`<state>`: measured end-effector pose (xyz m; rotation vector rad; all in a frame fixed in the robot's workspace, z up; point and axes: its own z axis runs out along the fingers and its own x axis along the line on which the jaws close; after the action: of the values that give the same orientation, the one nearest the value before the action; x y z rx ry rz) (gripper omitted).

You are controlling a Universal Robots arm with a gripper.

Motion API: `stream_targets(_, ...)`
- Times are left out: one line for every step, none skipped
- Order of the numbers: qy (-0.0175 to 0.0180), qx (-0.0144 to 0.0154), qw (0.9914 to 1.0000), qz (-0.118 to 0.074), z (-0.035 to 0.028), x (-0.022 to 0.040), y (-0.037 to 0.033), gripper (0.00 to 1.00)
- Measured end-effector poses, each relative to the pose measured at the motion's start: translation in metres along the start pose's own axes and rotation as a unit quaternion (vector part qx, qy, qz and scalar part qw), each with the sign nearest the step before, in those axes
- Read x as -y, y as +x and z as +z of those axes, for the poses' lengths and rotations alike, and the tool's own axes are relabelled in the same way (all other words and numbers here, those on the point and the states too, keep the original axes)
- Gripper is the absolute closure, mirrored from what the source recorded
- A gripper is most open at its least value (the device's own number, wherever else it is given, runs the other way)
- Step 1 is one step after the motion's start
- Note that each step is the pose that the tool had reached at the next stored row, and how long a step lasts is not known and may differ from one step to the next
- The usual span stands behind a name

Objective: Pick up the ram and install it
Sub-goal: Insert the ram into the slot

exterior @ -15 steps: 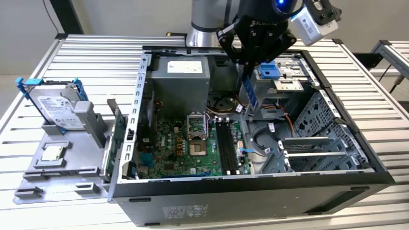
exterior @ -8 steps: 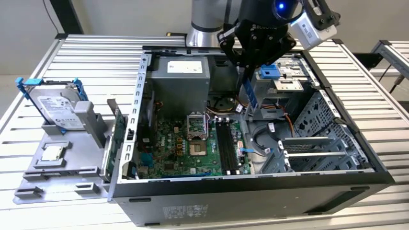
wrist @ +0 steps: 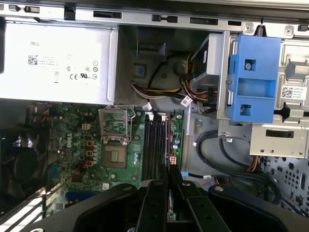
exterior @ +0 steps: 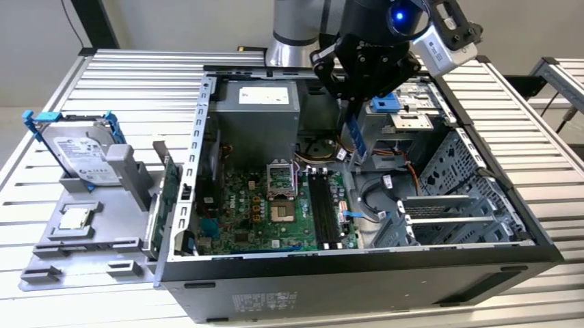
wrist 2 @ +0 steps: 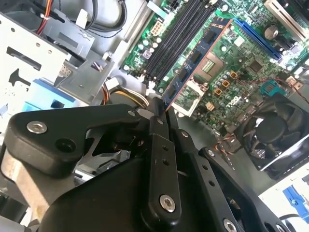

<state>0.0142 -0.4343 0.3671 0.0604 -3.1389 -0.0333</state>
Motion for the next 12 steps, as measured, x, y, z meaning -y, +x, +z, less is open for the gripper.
stream_targets(0.0000, 0.0000, 1.00000, 0.000, 0.0007, 0.0000, 0.0000, 1.00)
stream_targets(0.0000, 0.0000, 1.00000, 0.000, 0.0015, 0.0000, 0.0000, 1.00)
stream_targets(0.0000, 0.0000, 1.00000, 0.000, 0.0021, 0.0000, 0.0000, 1.00)
stream_targets(0.0000, 0.0000, 1.00000, 0.000, 0.0028, 0.0000, 0.0000, 1.00)
stream_targets(0.0000, 0.0000, 1.00000, 0.000, 0.0033, 0.0001, 0.0000, 1.00)
stream_targets(0.0000, 0.0000, 1.00000, 0.000, 0.0039, 0.0001, 0.0000, 1.00)
stream_targets(0.0001, 0.0000, 1.00000, 0.000, 0.0043, 0.0001, 0.0000, 1.00)
stream_targets(0.0000, 0.0000, 1.00000, 0.000, 0.0049, 0.0001, 0.0000, 1.00)
stream_targets(0.0000, 0.0000, 1.00000, 0.000, 0.0056, 0.0001, 0.0000, 1.00)
stream_targets(0.0000, 0.0000, 1.00000, 0.000, 0.0062, 0.0001, 0.0000, 1.00)
stream_targets(0.0000, 0.0000, 1.00000, 0.000, 0.0068, 0.0002, 0.0000, 1.00)
stream_targets(0.0000, 0.0000, 1.00000, 0.000, 0.0075, 0.0002, -0.0001, 1.00)
